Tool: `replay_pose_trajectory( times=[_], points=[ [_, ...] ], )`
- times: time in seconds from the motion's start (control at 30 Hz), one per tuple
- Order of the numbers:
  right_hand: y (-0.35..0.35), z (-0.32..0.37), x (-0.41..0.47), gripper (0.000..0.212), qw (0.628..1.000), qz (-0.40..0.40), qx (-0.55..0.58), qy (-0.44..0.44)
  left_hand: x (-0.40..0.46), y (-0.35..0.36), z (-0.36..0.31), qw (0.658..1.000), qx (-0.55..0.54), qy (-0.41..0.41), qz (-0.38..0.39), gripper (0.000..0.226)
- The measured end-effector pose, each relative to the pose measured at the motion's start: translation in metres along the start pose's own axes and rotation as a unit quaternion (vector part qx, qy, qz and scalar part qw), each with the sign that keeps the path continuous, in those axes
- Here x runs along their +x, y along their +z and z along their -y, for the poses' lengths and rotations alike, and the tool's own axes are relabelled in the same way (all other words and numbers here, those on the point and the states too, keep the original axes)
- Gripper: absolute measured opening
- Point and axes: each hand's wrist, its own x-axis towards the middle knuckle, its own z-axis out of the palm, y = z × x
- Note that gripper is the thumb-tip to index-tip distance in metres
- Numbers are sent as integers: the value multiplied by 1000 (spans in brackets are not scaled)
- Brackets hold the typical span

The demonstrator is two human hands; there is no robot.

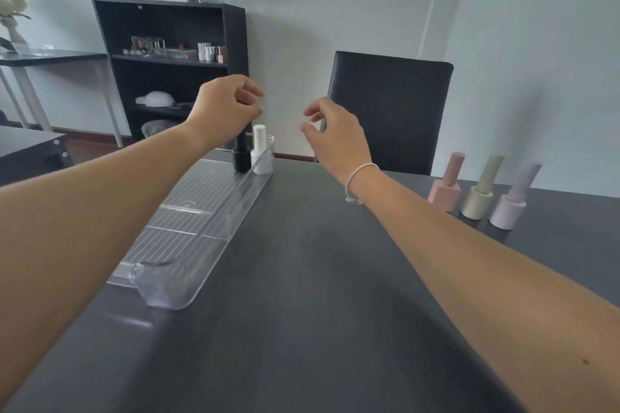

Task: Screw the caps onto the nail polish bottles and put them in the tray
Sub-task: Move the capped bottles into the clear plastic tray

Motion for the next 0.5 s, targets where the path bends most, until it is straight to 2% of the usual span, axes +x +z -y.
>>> replay_pose_trajectory(
  times=[0.23,0.5],
  points=[
    [-84,-37,-34,15,998,-66,-17,-5,-15,37,-71,995,-46,78,36,17],
    [-179,-83,-72,13,986,-159,-54,22,-41,106,-156,977,-80,156,122,15]
  ],
)
